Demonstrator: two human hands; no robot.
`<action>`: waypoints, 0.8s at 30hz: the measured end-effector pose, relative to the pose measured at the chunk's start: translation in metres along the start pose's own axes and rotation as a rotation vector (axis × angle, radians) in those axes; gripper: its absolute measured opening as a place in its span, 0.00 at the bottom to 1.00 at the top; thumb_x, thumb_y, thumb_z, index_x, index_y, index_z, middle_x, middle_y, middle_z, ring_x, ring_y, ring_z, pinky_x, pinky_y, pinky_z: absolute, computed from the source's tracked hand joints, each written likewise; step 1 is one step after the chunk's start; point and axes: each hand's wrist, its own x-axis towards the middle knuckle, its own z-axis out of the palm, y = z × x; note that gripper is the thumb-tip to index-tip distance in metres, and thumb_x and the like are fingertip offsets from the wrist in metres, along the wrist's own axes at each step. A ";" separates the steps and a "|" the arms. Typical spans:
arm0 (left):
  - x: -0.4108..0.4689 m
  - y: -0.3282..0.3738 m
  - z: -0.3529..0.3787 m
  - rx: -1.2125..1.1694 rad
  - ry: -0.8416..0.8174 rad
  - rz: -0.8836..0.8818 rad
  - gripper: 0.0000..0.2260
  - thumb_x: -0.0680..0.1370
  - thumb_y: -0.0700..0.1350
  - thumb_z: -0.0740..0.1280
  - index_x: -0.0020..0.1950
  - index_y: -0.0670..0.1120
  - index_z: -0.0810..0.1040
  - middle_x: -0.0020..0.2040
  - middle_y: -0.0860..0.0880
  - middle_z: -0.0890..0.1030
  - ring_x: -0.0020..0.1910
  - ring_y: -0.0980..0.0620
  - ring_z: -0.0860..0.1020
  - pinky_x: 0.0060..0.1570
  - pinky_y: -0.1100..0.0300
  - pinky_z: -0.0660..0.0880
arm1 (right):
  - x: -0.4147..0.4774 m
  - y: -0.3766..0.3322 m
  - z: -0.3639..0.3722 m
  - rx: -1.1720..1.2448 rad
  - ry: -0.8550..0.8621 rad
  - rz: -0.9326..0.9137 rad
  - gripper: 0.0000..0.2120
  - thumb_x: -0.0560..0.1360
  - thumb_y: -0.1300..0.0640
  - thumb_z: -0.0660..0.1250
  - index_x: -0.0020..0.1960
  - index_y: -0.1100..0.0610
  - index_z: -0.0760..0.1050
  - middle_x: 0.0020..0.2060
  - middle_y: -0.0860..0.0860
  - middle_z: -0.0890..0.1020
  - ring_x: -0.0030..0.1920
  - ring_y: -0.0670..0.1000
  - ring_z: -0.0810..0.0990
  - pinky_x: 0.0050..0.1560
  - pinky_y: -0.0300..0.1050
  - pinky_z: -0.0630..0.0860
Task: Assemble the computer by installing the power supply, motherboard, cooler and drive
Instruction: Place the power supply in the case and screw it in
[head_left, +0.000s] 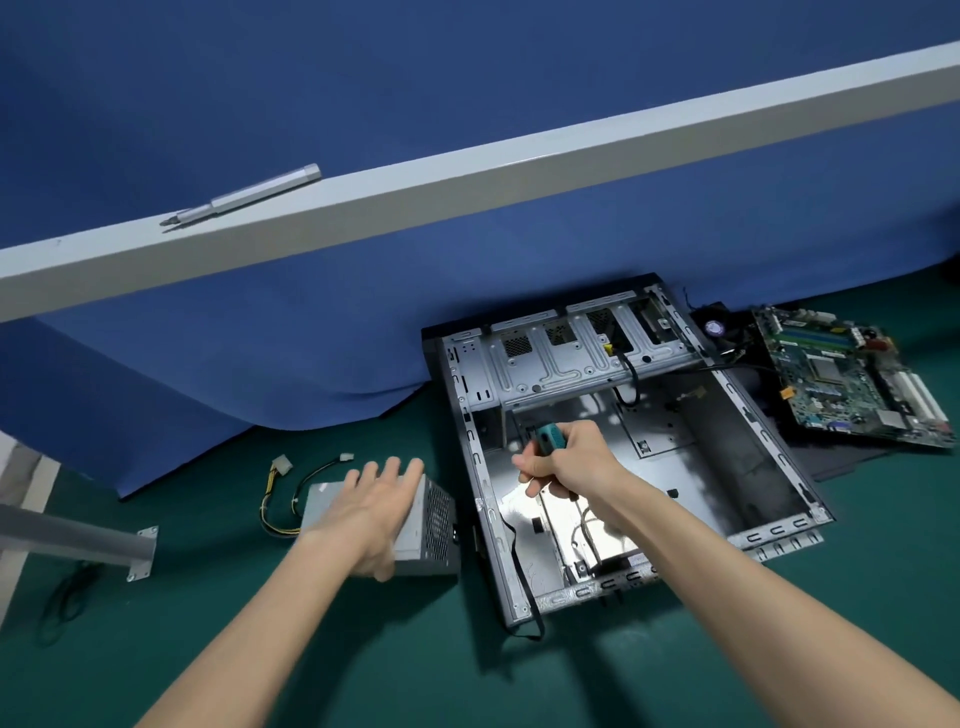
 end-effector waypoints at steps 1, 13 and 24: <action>-0.003 -0.005 -0.008 -0.011 0.005 -0.008 0.57 0.62 0.43 0.79 0.76 0.49 0.41 0.76 0.44 0.52 0.73 0.40 0.55 0.73 0.48 0.52 | -0.001 -0.003 -0.004 0.002 0.004 -0.003 0.07 0.72 0.68 0.72 0.40 0.64 0.75 0.30 0.57 0.81 0.25 0.49 0.79 0.20 0.36 0.62; -0.063 -0.001 -0.159 0.103 0.152 -0.068 0.55 0.60 0.44 0.79 0.70 0.55 0.41 0.68 0.49 0.58 0.60 0.44 0.62 0.51 0.52 0.63 | -0.028 -0.040 -0.064 0.205 0.102 -0.088 0.05 0.72 0.67 0.72 0.42 0.64 0.75 0.29 0.56 0.81 0.26 0.49 0.79 0.23 0.37 0.67; -0.025 0.150 -0.206 0.014 0.149 0.069 0.52 0.61 0.44 0.79 0.72 0.54 0.45 0.66 0.49 0.60 0.56 0.45 0.60 0.50 0.52 0.61 | -0.026 -0.042 -0.174 0.273 0.089 -0.080 0.09 0.73 0.68 0.71 0.38 0.61 0.72 0.27 0.55 0.80 0.24 0.48 0.78 0.19 0.35 0.65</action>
